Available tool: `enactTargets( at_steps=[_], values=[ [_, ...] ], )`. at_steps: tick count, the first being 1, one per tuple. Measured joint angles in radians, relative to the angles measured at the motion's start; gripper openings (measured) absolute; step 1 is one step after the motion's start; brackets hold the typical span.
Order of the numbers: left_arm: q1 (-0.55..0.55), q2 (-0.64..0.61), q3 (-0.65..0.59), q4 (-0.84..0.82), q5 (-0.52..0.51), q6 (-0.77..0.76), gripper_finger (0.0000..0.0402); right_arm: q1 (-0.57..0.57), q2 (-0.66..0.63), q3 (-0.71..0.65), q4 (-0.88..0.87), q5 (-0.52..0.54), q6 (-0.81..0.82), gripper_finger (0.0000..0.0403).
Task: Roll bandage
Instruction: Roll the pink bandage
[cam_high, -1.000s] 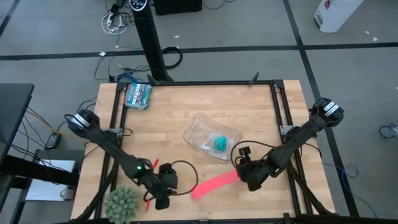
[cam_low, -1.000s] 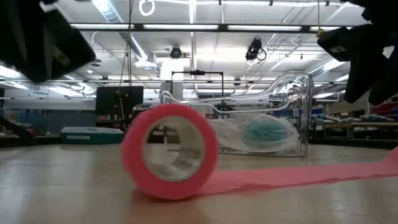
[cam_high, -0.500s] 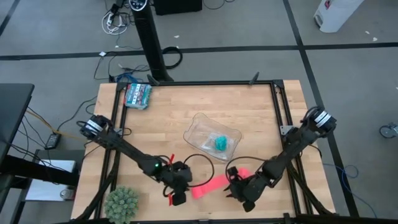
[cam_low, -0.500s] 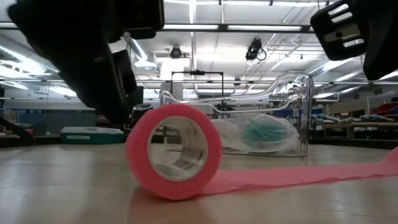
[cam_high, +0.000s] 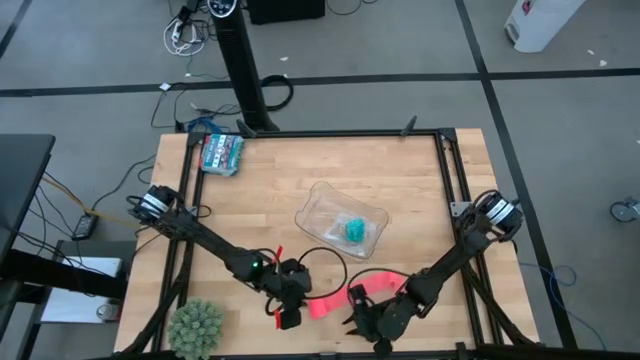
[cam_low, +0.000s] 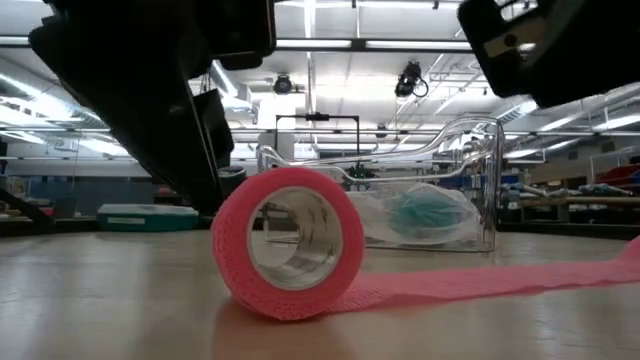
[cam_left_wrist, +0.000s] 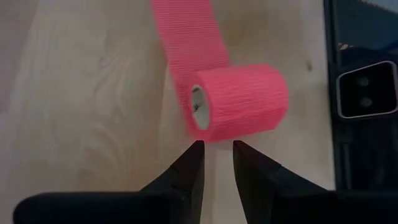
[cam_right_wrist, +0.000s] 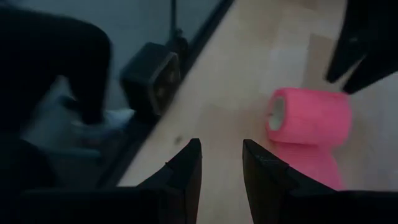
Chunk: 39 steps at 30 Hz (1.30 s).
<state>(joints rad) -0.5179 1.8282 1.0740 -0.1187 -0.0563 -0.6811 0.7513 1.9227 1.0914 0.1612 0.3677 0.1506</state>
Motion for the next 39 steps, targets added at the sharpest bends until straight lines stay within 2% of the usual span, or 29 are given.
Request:
enactTargets(
  at_steps=[4, 12, 21, 28, 33, 39],
  values=[
    [0.000, -0.001, 0.000, 0.029, -0.001, 0.006, 0.0092, -0.002, 0.035, 0.074, -0.104, 0.056, -0.025, 0.0101],
    [0.000, 0.032, -0.001, 0.054, -0.001, 0.017, 0.0092, -0.041, 0.042, 0.086, -0.084, -0.020, 0.056, 0.0099],
    [-0.002, 0.045, -0.001, 0.093, -0.002, 0.018, 0.0092, -0.040, 0.053, 0.086, -0.100, -0.001, 0.101, 0.0098],
    [-0.013, 0.045, -0.001, 0.091, 0.070, -0.007, 0.0092, -0.028, 0.008, 0.085, -0.201, 0.052, 0.107, 0.0098],
    [-0.014, 0.044, -0.001, 0.094, 0.097, -0.007, 0.0092, -0.026, -0.004, 0.085, -0.191, -0.027, 0.118, 0.0098],
    [-0.014, 0.042, -0.001, 0.084, 0.100, -0.007, 0.0092, -0.014, -0.004, 0.085, -0.172, -0.050, 0.142, 0.0098]
  ],
)
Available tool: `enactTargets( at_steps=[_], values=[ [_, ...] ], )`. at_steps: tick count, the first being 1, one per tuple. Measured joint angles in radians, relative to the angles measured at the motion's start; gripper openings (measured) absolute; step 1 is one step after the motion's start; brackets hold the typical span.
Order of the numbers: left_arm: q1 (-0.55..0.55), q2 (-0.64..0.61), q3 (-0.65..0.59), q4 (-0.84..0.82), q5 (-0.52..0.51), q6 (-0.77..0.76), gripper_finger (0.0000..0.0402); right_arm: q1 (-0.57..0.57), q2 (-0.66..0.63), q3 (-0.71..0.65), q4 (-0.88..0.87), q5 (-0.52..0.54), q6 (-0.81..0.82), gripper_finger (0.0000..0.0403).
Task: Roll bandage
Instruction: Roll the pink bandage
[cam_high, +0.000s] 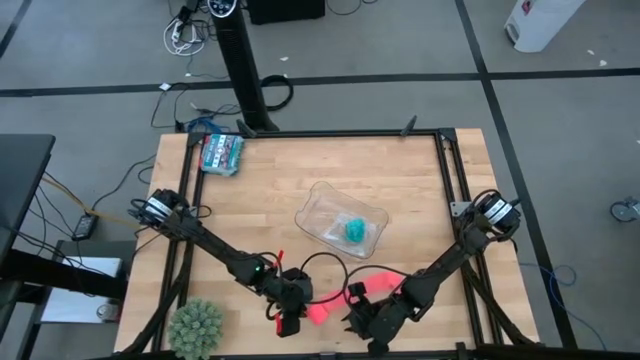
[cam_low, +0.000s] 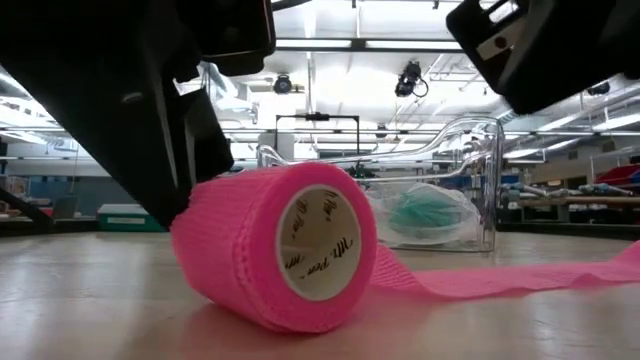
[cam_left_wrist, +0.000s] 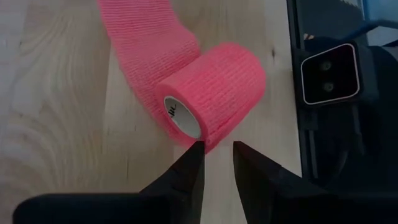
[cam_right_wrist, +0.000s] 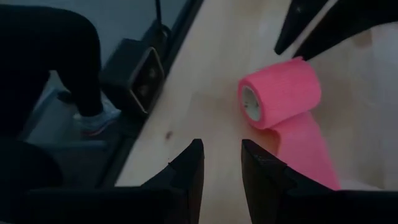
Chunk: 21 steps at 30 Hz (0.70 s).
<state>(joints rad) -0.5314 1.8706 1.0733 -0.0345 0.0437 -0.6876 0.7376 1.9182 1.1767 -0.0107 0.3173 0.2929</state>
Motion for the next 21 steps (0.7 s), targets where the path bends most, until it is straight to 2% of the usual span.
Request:
enactTargets(
  at_steps=[6, 13, 21],
  values=[
    [0.002, 0.000, 0.000, -0.010, -0.007, 0.000, 0.0092, 0.002, 0.000, 0.000, 0.026, -0.049, 0.045, 0.0098],
    [0.002, -0.001, 0.000, -0.083, -0.080, 0.003, 0.0092, 0.000, 0.019, 0.000, 0.033, -0.069, 0.056, 0.0098],
    [0.001, 0.000, 0.000, -0.018, -0.119, 0.030, 0.0092, -0.016, 0.034, 0.000, 0.036, -0.052, 0.047, 0.0098]
  ],
)
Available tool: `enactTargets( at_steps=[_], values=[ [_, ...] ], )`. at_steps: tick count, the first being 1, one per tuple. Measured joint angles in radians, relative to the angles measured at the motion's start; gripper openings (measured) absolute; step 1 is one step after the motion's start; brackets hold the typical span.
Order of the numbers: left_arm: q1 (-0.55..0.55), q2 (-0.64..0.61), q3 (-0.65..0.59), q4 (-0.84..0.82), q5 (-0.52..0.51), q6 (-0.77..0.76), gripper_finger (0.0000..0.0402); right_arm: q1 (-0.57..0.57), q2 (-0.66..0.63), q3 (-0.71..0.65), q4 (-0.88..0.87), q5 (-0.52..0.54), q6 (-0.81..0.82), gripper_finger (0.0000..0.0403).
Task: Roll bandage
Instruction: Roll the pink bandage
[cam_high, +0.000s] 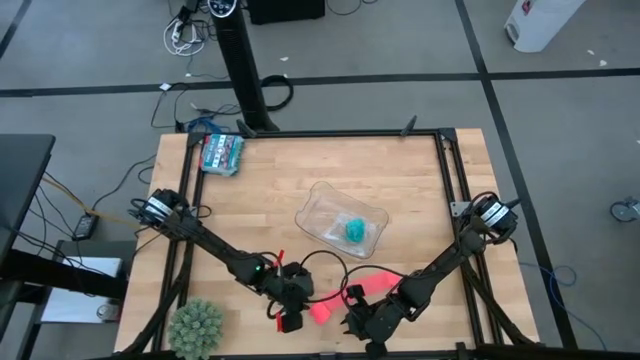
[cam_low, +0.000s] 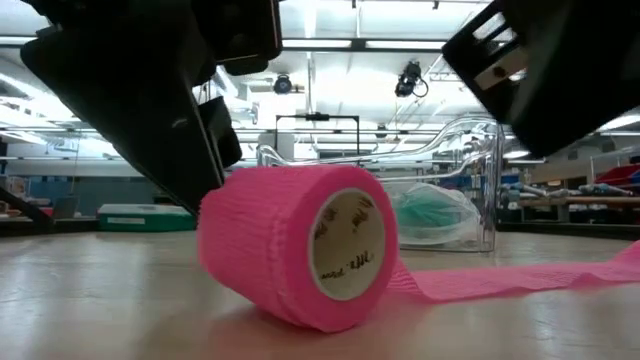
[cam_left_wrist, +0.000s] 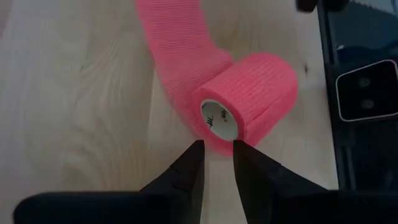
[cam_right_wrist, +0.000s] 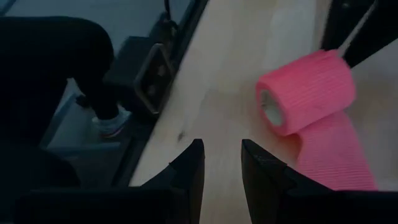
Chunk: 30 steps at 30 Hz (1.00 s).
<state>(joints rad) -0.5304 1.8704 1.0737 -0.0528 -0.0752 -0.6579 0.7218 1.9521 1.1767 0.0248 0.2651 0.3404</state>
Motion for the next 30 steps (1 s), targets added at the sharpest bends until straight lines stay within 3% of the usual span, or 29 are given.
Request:
enactTargets(
  at_steps=[8, 15, 19, 23, 30],
  values=[
    [-0.007, 0.000, 0.000, 0.026, 0.097, 0.025, 0.0092, -0.010, 0.008, 0.000, 0.000, -0.001, -0.003, 0.0098],
    [0.000, -0.002, 0.000, -0.110, 0.009, -0.010, 0.0092, -0.011, 0.008, 0.000, -0.006, 0.000, -0.016, 0.0098],
    [0.000, -0.002, 0.000, -0.112, 0.102, -0.004, 0.0092, -0.011, 0.008, 0.000, -0.005, 0.001, -0.017, 0.0098],
    [-0.007, -0.002, 0.000, -0.013, 0.150, -0.004, 0.0092, -0.012, 0.008, 0.000, -0.005, 0.001, -0.025, 0.0098],
    [-0.012, -0.002, 0.000, 0.004, 0.018, -0.108, 0.0103, -0.012, 0.008, 0.000, -0.005, -0.008, -0.027, 0.0098]
  ],
)
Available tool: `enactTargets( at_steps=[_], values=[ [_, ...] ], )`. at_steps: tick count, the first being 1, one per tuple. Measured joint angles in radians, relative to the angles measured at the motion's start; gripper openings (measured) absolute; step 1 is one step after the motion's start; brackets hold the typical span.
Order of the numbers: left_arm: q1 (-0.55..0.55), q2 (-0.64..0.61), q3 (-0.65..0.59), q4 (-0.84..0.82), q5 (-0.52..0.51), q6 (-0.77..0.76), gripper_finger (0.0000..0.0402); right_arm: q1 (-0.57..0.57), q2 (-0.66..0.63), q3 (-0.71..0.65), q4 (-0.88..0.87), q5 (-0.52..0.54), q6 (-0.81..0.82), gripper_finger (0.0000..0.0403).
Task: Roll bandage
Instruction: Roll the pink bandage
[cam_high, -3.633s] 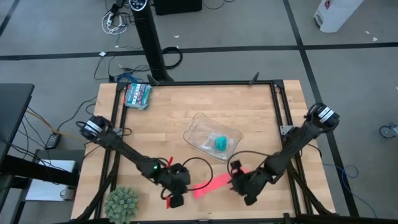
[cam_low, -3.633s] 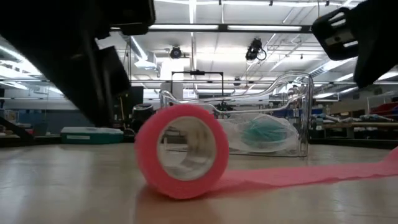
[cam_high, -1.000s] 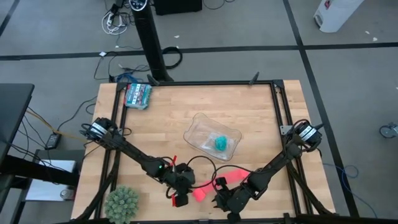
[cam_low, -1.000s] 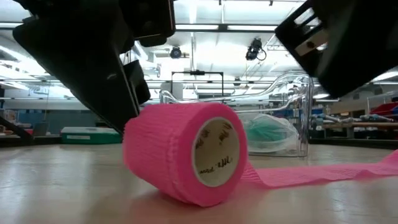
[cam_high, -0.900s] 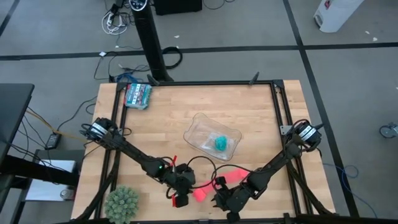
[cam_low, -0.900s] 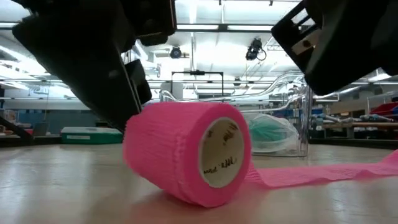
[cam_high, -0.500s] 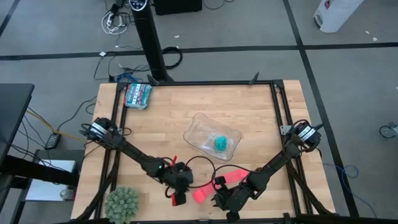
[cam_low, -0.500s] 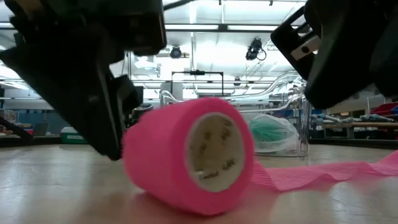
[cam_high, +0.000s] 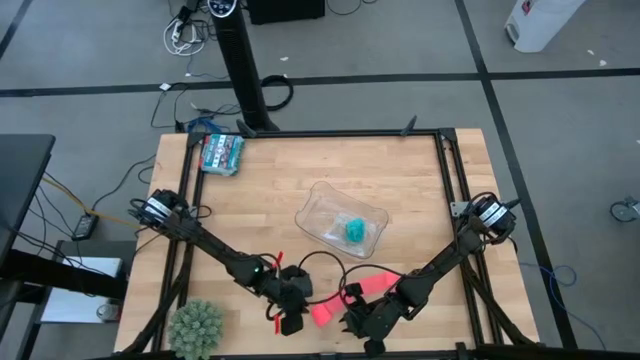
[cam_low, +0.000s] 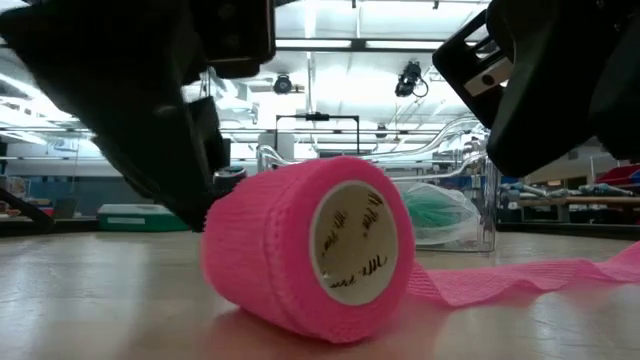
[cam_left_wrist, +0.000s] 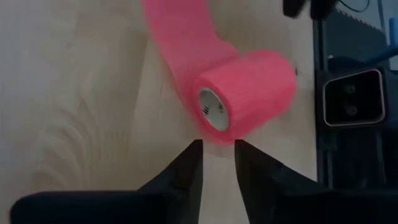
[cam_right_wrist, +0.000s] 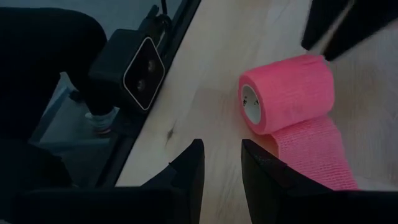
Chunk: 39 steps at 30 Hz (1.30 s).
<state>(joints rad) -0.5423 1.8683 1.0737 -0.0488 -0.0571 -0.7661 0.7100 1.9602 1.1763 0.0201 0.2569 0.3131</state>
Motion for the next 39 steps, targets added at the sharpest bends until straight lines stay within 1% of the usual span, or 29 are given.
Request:
enactTargets(
  at_steps=[3, 11, 15, 21, 30, 34, 39],
  values=[
    [-0.001, 0.000, 0.000, -0.001, -0.014, -0.014, 0.0129, 0.002, 0.000, 0.000, 0.000, 0.000, 0.000, 0.0098],
    [0.000, 0.000, 0.000, -0.006, -0.021, -0.036, 0.0224, 0.003, 0.000, 0.000, 0.000, 0.000, 0.000, 0.0098],
    [-0.001, 0.003, 0.000, 0.022, -0.019, -0.036, 0.0252, 0.003, 0.000, 0.000, 0.000, -0.001, 0.000, 0.0098],
    [-0.001, 0.006, 0.000, 0.091, -0.012, -0.030, 0.0253, 0.003, 0.000, 0.000, 0.000, 0.000, 0.000, 0.0098],
    [-0.001, 0.006, 0.000, 0.072, -0.005, -0.028, 0.0233, 0.003, 0.000, 0.000, 0.000, 0.001, -0.001, 0.0098],
    [-0.001, 0.021, 0.000, 0.089, -0.003, -0.041, 0.0225, 0.002, 0.001, 0.000, 0.000, 0.001, -0.008, 0.0098],
    [0.003, 0.086, -0.001, 0.151, 0.067, -0.079, 0.0224, 0.001, 0.001, 0.000, -0.001, 0.012, -0.016, 0.0098]
  ],
)
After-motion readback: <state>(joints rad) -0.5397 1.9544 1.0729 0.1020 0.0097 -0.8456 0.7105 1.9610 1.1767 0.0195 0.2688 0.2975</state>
